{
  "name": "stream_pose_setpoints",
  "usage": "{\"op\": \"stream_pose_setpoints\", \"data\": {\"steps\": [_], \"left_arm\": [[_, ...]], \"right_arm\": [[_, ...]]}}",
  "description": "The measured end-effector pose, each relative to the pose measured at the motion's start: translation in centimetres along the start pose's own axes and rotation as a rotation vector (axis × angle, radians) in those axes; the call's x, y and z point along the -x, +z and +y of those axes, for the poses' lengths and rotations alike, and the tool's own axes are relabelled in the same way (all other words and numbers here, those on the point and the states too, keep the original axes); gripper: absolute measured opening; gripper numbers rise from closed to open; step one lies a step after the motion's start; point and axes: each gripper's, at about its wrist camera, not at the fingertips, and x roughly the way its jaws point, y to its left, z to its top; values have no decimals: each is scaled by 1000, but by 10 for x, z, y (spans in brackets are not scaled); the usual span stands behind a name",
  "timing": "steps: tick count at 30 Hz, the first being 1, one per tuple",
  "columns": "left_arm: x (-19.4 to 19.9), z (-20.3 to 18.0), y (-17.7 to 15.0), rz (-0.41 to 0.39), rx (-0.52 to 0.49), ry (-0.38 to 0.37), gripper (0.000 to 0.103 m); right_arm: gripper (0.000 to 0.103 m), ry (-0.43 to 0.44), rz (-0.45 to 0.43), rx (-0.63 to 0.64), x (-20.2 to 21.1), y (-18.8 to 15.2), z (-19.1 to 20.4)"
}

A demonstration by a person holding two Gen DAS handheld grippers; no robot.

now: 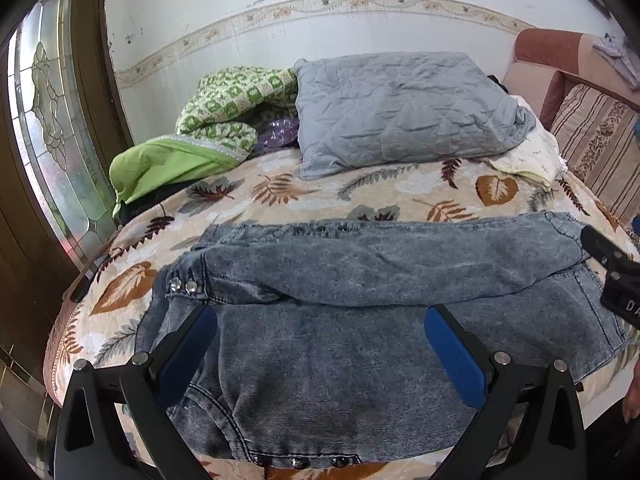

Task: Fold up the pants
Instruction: 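Move both grippers over the flat blue jeans toward the waistband and leg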

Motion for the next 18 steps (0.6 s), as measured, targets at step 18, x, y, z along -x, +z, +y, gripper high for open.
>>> {"op": "stream_pose_setpoints", "data": {"steps": [18], "left_arm": [[31, 19, 17, -70, 68, -16, 103]], "right_arm": [[103, -5, 13, 18, -3, -2, 5]]}}
